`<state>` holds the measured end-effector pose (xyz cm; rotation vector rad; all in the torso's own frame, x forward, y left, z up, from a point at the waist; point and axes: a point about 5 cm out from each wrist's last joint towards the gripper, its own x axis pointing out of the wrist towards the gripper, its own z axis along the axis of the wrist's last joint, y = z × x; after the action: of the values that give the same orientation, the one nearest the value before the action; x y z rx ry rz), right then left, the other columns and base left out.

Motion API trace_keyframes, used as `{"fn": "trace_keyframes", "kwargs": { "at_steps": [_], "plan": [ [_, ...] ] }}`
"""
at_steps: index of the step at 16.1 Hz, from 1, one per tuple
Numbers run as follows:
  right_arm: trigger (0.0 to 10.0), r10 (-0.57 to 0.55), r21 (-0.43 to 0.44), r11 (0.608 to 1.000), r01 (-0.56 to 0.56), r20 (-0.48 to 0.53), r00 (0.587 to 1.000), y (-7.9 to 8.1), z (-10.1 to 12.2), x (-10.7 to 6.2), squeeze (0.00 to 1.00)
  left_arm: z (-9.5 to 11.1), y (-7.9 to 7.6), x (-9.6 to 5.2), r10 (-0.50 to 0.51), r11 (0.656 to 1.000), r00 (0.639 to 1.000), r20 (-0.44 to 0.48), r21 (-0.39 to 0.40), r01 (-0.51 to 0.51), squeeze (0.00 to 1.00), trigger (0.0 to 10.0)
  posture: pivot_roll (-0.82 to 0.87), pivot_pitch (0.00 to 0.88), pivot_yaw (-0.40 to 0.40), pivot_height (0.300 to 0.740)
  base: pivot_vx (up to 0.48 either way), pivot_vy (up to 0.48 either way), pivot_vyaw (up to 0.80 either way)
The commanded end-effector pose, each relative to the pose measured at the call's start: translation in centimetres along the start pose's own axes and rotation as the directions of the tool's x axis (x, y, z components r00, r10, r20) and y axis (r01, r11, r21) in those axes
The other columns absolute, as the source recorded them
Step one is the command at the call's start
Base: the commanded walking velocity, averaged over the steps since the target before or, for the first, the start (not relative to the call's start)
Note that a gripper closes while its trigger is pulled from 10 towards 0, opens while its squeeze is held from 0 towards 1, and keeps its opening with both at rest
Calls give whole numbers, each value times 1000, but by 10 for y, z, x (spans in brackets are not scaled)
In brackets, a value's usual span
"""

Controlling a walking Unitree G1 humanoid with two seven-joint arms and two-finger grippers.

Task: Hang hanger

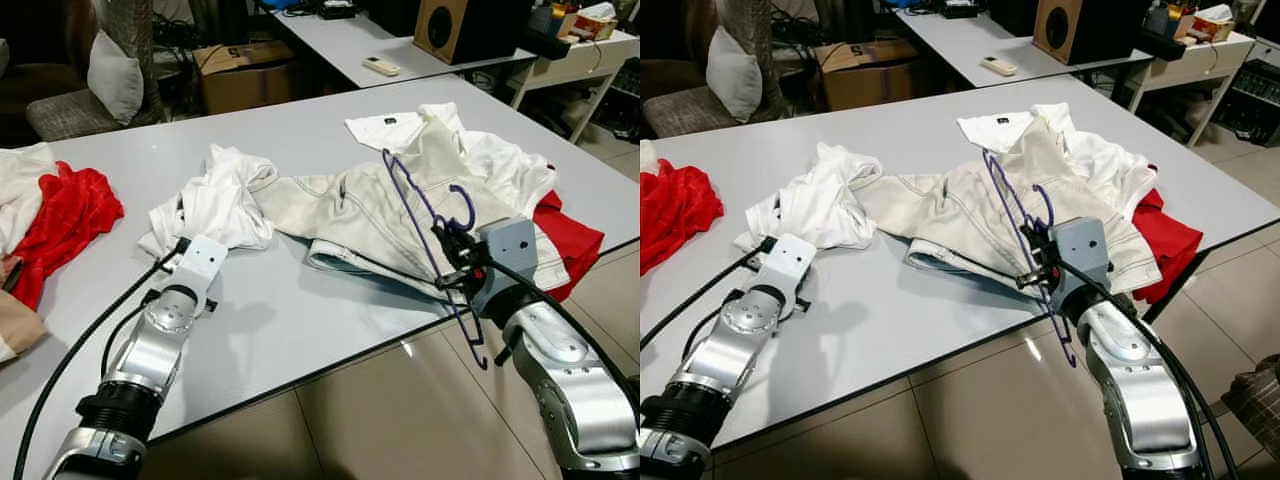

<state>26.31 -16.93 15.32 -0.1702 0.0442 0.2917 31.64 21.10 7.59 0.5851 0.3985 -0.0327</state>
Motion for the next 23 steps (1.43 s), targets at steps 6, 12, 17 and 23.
{"fn": "trace_keyframes", "kwargs": {
  "at_steps": [6, 12, 17, 23],
  "plan": [
    [10000, 0, -2, 1000, 0, 13, 1000, 0, 1, -4, 0, -5, -9, -1, -95, 994, 995, -8, -45, 95, 0, 0, -113, 0, 17, 740, 0, 0, 0],
    [10000, 12, 1, 1000, -12, 12, 1000, 1, 2, -1, 0, -1, -21, -12, -284, 950, 956, 69, -119, 290, 0, 0, -94, 0, 1, 740, 0, 0, 0],
    [10000, 1, 10, 1000, -1, 15, 1000, 1, 1, 2, 0, 27, -24, -34, -567, 811, 791, 231, -10, 585, 0, 0, -81, 0, 9, 740, 0, 0, 0],
    [10000, -13, 18, 1000, 13, 16, 1000, 0, -1, 1, 0, 76, 3, -55, -642, 696, 632, 434, -17, 718, 0, 0, -75, 0, 19, 740, 0, 0, 0]
  ]
}}
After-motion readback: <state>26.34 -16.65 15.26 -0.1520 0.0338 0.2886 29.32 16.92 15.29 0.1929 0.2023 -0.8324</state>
